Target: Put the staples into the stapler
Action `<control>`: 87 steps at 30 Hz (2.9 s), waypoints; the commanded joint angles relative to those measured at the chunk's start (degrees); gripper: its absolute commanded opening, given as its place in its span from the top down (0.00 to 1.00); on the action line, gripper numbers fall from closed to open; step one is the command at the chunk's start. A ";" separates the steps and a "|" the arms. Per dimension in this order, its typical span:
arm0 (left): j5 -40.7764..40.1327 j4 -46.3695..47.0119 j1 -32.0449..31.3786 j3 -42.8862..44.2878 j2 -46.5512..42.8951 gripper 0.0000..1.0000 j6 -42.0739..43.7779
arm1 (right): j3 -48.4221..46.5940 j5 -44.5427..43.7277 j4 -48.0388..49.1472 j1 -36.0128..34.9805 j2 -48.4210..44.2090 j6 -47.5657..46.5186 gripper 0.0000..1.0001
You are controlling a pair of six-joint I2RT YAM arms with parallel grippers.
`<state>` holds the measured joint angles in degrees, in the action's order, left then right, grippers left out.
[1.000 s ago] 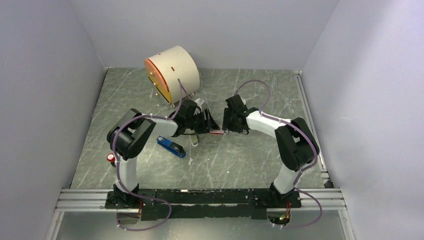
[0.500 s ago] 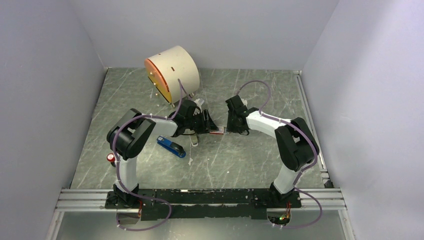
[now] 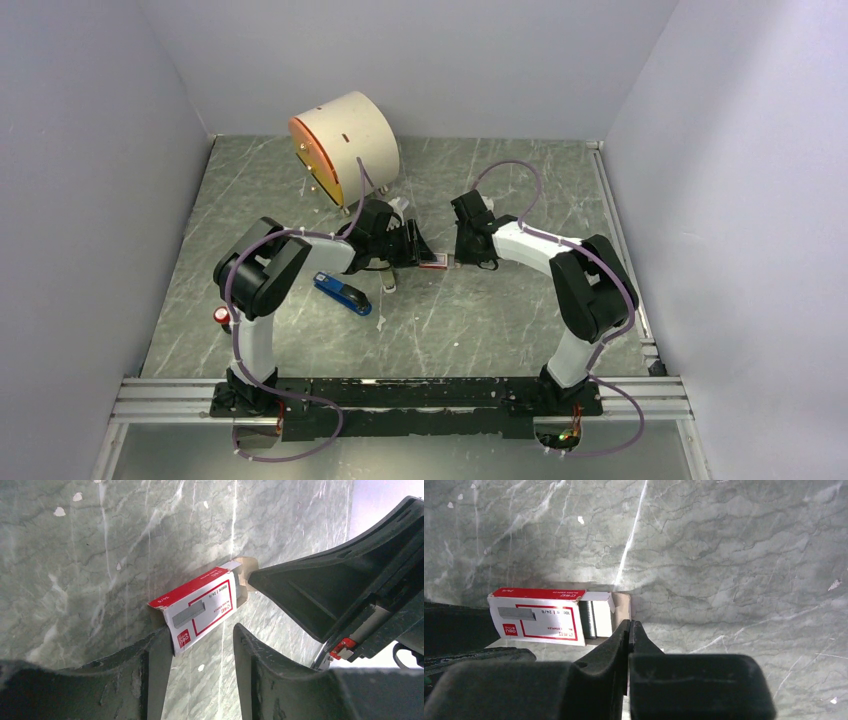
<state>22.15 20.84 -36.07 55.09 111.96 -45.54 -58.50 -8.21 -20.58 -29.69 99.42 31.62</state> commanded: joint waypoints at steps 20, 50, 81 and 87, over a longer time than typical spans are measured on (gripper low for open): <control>-3.23 -7.00 1.62 0.41 0.10 0.51 4.19 | 1.44 -7.50 -1.01 3.53 -2.75 -6.14 1.00; -14.22 -25.42 0.04 10.69 -3.73 0.03 13.09 | 3.11 -3.96 -6.87 10.53 -15.33 -6.51 0.60; -29.63 -29.59 0.04 -1.49 -45.31 0.13 12.98 | 0.40 6.65 9.19 -8.38 -1.01 22.01 0.65; -33.02 -32.30 0.04 -6.99 -53.86 0.06 13.01 | -3.71 7.59 12.34 -8.53 6.16 24.10 0.63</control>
<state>-6.87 -8.08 -35.94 50.74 61.54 -32.99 -58.89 -0.21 -11.68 -37.89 102.06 52.53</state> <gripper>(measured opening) 0.922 0.356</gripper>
